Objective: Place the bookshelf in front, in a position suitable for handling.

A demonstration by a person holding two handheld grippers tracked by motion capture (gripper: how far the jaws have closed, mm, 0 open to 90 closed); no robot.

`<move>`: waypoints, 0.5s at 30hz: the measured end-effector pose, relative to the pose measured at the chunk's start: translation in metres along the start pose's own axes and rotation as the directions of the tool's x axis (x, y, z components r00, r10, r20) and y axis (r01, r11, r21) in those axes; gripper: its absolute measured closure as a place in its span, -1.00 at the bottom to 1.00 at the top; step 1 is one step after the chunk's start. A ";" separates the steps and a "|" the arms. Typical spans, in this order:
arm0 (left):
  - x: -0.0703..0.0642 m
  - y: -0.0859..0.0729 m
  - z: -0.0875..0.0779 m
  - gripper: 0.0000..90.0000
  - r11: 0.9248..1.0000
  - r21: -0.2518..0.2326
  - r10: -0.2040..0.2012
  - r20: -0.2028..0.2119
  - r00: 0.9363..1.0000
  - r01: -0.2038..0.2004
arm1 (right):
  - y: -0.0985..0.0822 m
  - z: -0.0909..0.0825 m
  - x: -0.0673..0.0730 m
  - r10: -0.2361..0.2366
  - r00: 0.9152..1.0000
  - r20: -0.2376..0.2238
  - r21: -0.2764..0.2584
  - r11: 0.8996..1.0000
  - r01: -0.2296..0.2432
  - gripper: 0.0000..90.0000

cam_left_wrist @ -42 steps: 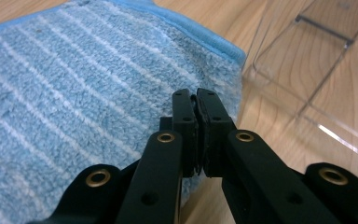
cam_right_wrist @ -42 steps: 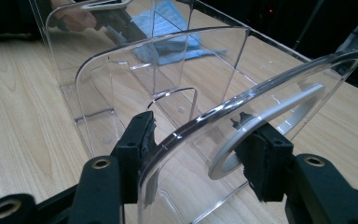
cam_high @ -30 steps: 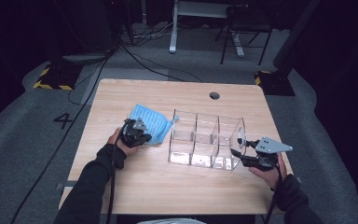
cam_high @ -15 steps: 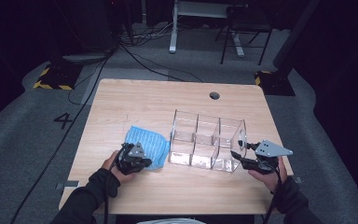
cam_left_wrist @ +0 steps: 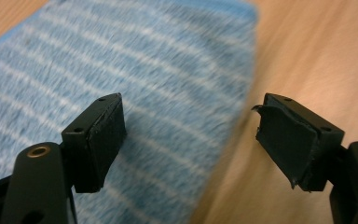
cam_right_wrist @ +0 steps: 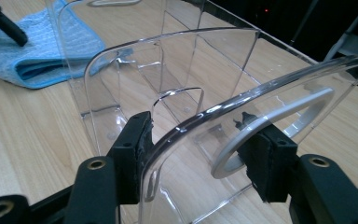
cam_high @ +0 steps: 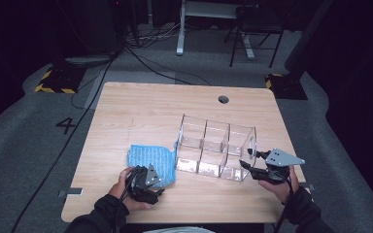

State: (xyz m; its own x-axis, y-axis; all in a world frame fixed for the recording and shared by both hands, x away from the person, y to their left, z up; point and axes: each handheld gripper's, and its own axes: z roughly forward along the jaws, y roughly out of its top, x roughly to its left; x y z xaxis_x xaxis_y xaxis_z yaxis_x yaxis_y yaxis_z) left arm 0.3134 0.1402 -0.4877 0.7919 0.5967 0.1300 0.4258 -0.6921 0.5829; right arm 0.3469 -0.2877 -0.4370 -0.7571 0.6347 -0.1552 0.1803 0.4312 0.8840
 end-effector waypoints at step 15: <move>0.039 -0.004 0.006 -0.10 0.998 -0.044 -0.040 0.037 0.999 0.042 | 0.003 -0.006 0.017 -0.050 0.994 -0.096 0.020 0.998 0.053 -0.10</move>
State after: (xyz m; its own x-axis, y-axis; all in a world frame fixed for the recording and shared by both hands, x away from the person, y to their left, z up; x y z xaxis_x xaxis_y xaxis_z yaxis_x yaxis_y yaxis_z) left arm 0.3451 0.1635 -0.4893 0.7898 0.6086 0.0770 0.4386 -0.6480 0.6227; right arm 0.3310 -0.2794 -0.4349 -0.8217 0.5480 -0.1567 0.1531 0.4770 0.8655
